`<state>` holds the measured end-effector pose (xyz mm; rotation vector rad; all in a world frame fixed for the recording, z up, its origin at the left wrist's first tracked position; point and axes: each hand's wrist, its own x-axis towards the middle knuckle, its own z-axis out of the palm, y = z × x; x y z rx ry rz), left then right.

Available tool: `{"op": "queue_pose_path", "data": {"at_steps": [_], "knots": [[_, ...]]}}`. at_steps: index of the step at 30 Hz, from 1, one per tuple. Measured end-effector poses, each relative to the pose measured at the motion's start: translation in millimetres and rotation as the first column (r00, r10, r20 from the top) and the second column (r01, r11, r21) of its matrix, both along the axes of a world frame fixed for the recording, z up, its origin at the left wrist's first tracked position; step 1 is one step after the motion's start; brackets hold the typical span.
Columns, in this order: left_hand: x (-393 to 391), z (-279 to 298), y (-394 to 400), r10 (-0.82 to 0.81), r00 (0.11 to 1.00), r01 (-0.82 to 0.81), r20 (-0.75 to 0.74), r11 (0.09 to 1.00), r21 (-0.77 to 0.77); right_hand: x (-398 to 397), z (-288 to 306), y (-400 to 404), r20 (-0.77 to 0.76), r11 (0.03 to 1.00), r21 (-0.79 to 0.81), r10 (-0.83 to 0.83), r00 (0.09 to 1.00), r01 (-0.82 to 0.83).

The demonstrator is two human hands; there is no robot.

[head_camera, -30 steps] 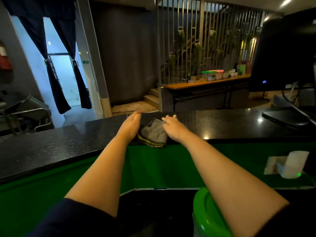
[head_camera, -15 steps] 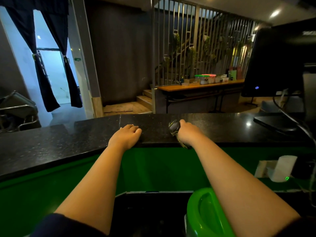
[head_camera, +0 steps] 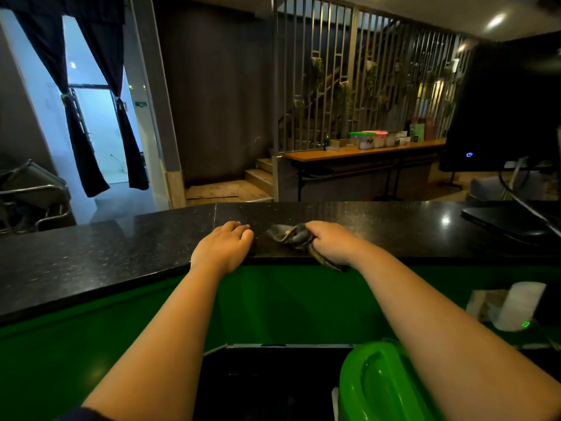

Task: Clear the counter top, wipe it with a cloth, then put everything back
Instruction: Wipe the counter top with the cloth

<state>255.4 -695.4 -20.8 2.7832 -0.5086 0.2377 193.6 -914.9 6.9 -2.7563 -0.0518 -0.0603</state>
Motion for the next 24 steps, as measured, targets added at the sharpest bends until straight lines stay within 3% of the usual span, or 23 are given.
{"op": "queue_pose_path", "data": {"at_steps": [3,5,13,18,24], "knots": [[1.1,-0.3,-0.8,0.005,1.000,-0.005,0.005,1.000,0.023,19.9,5.9,-14.8,-0.053,0.973,-0.159,-0.178,0.983,0.168],[0.8,-0.2,-0.8,0.013,1.000,-0.013,0.012,1.000,0.025,32.7,8.8,-4.2,-0.054,0.958,-0.217,-0.202,0.978,0.186],[-4.0,4.5,-1.3,0.042,0.999,-0.042,-0.016,0.999,0.001,4.8,-8.0,45.4,0.028,0.975,-0.205,-0.076,0.997,0.081],[-6.4,14.4,-22.9,0.096,0.991,-0.101,-0.098,0.994,-0.041,-14.3,-6.5,-3.6,-0.010,0.944,-0.219,-0.256,0.967,0.248],[-4.1,12.4,-52.5,0.004,1.000,-0.003,-0.022,0.999,0.034,29.6,-1.8,-46.3,-0.105,0.894,-0.223,-0.419,0.902,0.389]]}}
